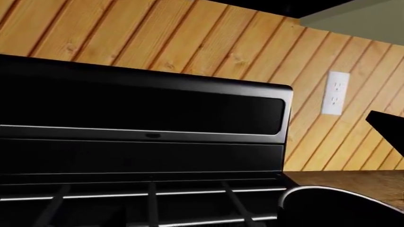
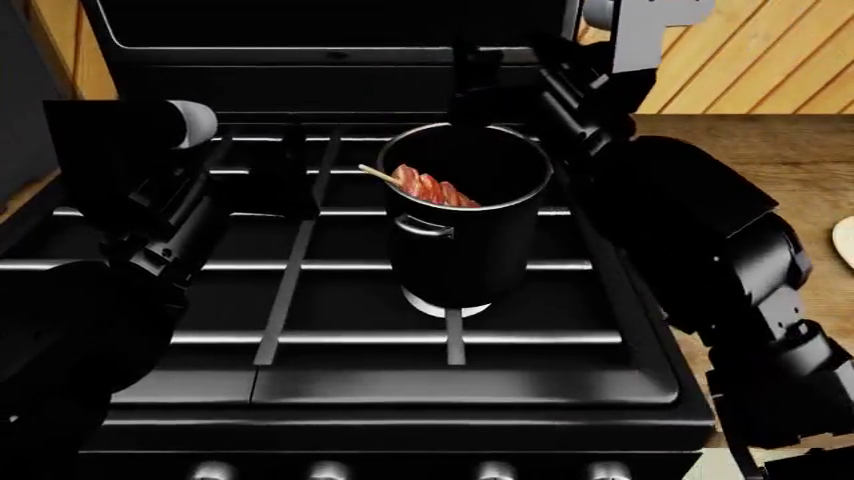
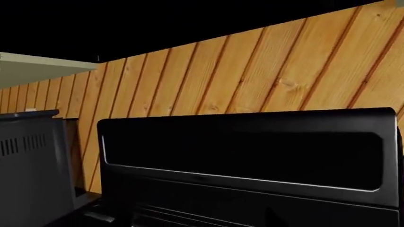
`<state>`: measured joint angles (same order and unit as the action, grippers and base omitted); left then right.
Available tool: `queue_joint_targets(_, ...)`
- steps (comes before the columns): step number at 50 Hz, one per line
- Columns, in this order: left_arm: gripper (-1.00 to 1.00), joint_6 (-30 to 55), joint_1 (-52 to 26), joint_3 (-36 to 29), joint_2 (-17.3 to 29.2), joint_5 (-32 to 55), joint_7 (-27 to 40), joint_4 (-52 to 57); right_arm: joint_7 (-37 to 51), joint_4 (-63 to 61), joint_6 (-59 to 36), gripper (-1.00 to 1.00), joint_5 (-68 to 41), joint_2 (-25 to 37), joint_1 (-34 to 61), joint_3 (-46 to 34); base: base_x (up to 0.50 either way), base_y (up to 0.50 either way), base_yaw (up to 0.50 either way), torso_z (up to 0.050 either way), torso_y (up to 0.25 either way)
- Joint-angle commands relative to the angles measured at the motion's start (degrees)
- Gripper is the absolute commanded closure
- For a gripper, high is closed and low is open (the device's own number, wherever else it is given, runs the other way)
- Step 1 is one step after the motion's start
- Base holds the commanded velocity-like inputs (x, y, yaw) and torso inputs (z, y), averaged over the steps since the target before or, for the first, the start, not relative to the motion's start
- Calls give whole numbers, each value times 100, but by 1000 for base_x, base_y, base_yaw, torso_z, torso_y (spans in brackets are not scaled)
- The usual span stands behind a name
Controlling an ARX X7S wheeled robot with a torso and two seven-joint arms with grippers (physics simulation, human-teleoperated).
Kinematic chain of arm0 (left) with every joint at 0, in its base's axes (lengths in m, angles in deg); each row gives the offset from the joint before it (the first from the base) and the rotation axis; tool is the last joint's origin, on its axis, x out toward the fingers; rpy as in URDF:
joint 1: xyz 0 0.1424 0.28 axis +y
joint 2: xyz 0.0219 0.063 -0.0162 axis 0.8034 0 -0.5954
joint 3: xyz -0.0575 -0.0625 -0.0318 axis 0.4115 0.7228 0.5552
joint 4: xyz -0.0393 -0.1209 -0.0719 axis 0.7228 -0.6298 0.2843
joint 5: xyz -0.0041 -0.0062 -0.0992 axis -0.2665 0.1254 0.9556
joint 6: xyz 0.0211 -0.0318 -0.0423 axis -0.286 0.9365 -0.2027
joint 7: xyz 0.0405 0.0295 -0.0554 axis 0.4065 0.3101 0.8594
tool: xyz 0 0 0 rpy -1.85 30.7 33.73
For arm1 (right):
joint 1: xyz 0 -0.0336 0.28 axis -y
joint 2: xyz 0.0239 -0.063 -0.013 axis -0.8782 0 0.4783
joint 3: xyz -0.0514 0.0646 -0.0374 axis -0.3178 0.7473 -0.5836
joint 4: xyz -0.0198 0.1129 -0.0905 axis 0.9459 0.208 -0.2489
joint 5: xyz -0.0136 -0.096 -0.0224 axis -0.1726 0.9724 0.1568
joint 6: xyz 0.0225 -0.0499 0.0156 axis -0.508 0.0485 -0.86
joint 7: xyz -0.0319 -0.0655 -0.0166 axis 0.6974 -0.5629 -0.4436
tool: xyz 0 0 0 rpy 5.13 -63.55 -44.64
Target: Frozen meat rests on a plate on the counter. Retrieve the meat and place it in a pot on a burner. Then turn the burner on.
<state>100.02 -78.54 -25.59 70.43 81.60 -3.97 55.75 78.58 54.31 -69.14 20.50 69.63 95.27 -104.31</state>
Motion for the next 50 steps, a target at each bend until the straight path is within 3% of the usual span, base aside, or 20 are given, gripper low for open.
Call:
queue_joint_targets(1, -100, -25, 42, -31, 21, 38, -24, 64, 1014, -1438, -1013, -100, -418, 607, -38, -42, 0, 0, 0, 0, 0)
queue_joint_targets(26, -100, -884, 668, -245, 162, -654, -308, 281, 2646, -3603, -1907, -100, -1551, 1636, -662, 306, 0, 0, 0, 0, 0)
queue_joint_targets(50, -100, -1369, 933, -395, 132, -1087, -315, 345, 3166, -4284, -1431, -100, -1828, 2155, -1680, 791, -26, 0, 0, 0, 0)
